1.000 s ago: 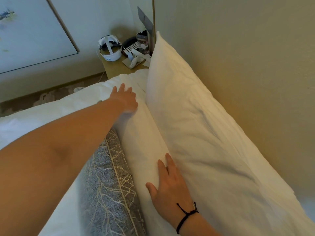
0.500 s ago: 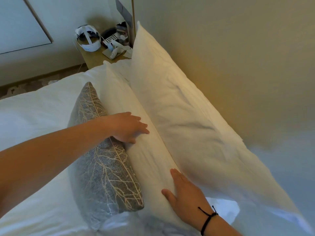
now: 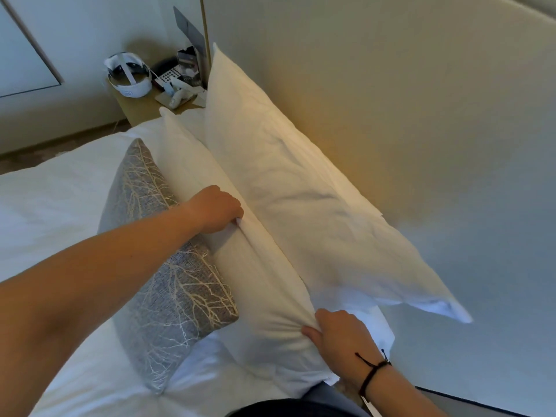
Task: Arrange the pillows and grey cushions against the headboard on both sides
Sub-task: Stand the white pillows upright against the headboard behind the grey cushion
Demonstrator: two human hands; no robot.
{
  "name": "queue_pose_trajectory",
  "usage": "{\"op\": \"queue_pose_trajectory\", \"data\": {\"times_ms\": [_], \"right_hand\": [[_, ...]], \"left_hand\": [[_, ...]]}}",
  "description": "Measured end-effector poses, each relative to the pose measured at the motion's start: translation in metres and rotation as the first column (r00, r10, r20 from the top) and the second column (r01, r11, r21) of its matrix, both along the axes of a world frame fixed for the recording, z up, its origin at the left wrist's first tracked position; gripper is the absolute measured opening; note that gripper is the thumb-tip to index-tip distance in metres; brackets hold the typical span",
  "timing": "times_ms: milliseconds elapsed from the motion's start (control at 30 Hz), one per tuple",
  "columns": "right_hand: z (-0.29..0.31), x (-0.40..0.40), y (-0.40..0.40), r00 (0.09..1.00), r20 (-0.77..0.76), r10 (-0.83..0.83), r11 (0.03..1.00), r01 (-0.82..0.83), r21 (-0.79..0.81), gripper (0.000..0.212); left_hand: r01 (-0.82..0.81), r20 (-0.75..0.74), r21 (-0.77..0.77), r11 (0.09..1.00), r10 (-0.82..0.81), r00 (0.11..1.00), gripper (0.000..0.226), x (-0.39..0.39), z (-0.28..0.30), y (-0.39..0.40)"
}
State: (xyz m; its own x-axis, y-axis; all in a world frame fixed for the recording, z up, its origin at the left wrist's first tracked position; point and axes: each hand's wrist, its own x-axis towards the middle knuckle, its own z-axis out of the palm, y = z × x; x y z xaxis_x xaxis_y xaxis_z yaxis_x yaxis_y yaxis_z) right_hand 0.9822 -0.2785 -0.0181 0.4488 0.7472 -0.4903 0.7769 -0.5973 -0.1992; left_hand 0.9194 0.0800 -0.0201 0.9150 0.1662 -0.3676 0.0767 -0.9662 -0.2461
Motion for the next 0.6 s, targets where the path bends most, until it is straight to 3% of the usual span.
{"op": "queue_pose_trajectory", "data": {"times_ms": [133, 267, 400, 500, 600], "right_hand": [[0.002, 0.021, -0.008, 0.997, -0.068, -0.040, 0.998, 0.044, 0.051, 0.046], [0.000, 0.029, -0.008, 0.985, -0.164, -0.049, 0.999, 0.050, 0.006, 0.048], [0.012, 0.028, 0.002, 0.996, -0.010, 0.086, 0.991, -0.086, -0.103, 0.055], [0.027, 0.018, 0.022, 0.977, 0.174, 0.119, 0.993, -0.119, -0.007, 0.057], [0.039, 0.003, 0.058, 0.970, 0.218, 0.104, 0.965, -0.152, 0.214, 0.053]], "left_hand": [[-0.084, 0.073, 0.014, 0.996, 0.082, 0.994, 0.030, 0.004, -0.003, -0.009], [-0.189, 0.094, -0.016, 0.982, 0.190, 0.977, 0.028, 0.001, -0.005, -0.018], [-0.274, 0.155, -0.056, 0.960, 0.279, 0.948, 0.043, -0.017, 0.002, -0.025], [-0.405, 0.327, -0.098, 0.909, 0.414, 0.849, 0.061, -0.029, 0.004, -0.038], [-0.510, 0.522, -0.219, 0.832, 0.541, 0.659, 0.050, -0.048, 0.002, -0.046]]}}
